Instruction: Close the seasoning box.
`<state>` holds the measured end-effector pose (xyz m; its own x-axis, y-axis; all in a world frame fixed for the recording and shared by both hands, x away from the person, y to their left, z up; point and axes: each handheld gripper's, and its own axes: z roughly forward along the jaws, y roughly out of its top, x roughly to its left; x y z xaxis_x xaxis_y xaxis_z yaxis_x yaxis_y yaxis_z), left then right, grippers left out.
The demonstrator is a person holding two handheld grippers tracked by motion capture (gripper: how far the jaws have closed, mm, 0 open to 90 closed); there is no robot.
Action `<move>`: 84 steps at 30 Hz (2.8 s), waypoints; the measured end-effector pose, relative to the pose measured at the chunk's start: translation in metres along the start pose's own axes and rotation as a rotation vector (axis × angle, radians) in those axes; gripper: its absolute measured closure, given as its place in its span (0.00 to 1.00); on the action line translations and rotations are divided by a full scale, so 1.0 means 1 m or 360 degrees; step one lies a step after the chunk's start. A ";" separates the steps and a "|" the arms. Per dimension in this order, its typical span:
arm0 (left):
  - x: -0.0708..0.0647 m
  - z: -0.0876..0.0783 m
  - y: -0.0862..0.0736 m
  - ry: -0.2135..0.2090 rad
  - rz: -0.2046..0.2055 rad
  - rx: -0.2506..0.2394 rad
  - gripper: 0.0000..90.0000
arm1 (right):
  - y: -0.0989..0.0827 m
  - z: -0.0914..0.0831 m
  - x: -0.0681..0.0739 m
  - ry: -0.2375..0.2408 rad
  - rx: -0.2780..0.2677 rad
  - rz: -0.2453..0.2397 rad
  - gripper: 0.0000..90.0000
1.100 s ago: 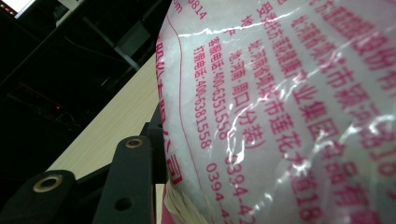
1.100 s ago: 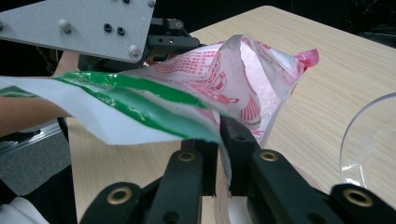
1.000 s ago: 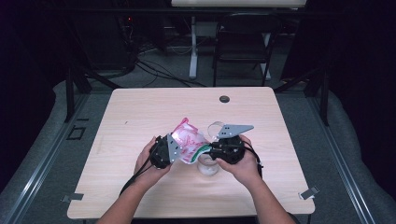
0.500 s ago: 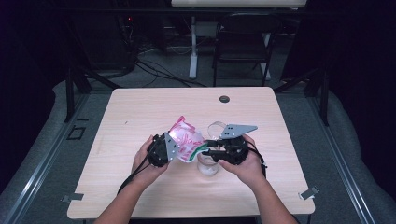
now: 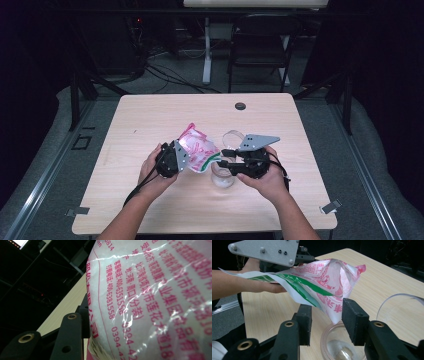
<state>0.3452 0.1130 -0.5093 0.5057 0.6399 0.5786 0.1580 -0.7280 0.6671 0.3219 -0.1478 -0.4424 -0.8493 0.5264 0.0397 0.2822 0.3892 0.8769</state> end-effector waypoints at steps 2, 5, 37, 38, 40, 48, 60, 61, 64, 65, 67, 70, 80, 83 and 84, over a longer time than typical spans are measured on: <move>0.000 0.000 0.000 -0.0006 0.0002 0.0010 0.65 | 0.000 -0.001 0.000 -0.0006 -0.0013 0.0001 0.65; 0.001 0.001 0.000 -0.0006 0.0011 0.0018 0.65 | 0.001 -0.002 0.000 -0.0050 -0.0045 -0.0083 0.62; -0.010 0.005 0.006 -0.0022 0.0051 0.0005 0.65 | 0.006 0.007 0.013 -0.0077 -0.0002 -0.0265 0.66; -0.011 0.004 0.007 -0.0025 0.0059 0.0007 0.65 | 0.005 0.008 0.013 -0.0081 0.0006 -0.0266 0.66; -0.012 0.004 0.007 -0.0030 0.0071 0.0002 0.65 | 0.005 0.009 0.013 -0.0076 0.0020 -0.0262 0.67; -0.015 0.005 0.009 -0.0030 0.0083 -0.0010 0.65 | 0.004 0.012 0.013 -0.0075 0.0033 -0.0251 0.81; -0.013 0.002 0.013 0.0004 0.0127 -0.0017 0.65 | 0.004 0.010 0.013 -0.0057 0.0013 -0.0233 0.99; -0.013 0.002 0.013 0.0004 0.0127 -0.0017 0.65 | 0.004 0.010 0.013 -0.0060 0.0007 -0.0229 1.00; -0.012 0.002 0.014 0.0017 0.0155 -0.0024 0.65 | 0.003 0.010 0.012 -0.0048 0.0010 -0.0215 1.00; -0.012 0.002 0.014 0.0026 0.0158 -0.0029 0.65 | 0.003 0.009 0.011 -0.0040 0.0012 -0.0211 1.00; -0.012 0.002 0.015 0.0029 0.0165 -0.0029 0.65 | 0.003 0.009 0.011 -0.0038 0.0017 -0.0209 1.00; -0.011 0.002 0.015 0.0033 0.0179 -0.0028 0.65 | 0.003 0.010 0.011 -0.0033 0.0011 -0.0199 1.00; -0.011 0.000 0.016 0.0072 0.0234 -0.0033 0.65 | 0.001 0.010 0.009 -0.0015 0.0017 -0.0179 1.00; -0.010 0.000 0.017 0.0087 0.0256 -0.0034 0.65 | 0.000 0.011 0.008 -0.0005 0.0017 -0.0169 1.00; -0.010 0.000 0.017 0.0087 0.0256 -0.0034 0.65 | 0.000 0.011 0.008 -0.0005 0.0018 -0.0167 1.00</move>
<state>0.3428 0.0940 -0.5038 0.4758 0.5286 0.7029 0.0604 -0.8170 0.5735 0.3200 -0.1357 -0.4475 -0.8732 0.4845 -0.0537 0.1967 0.4511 0.8705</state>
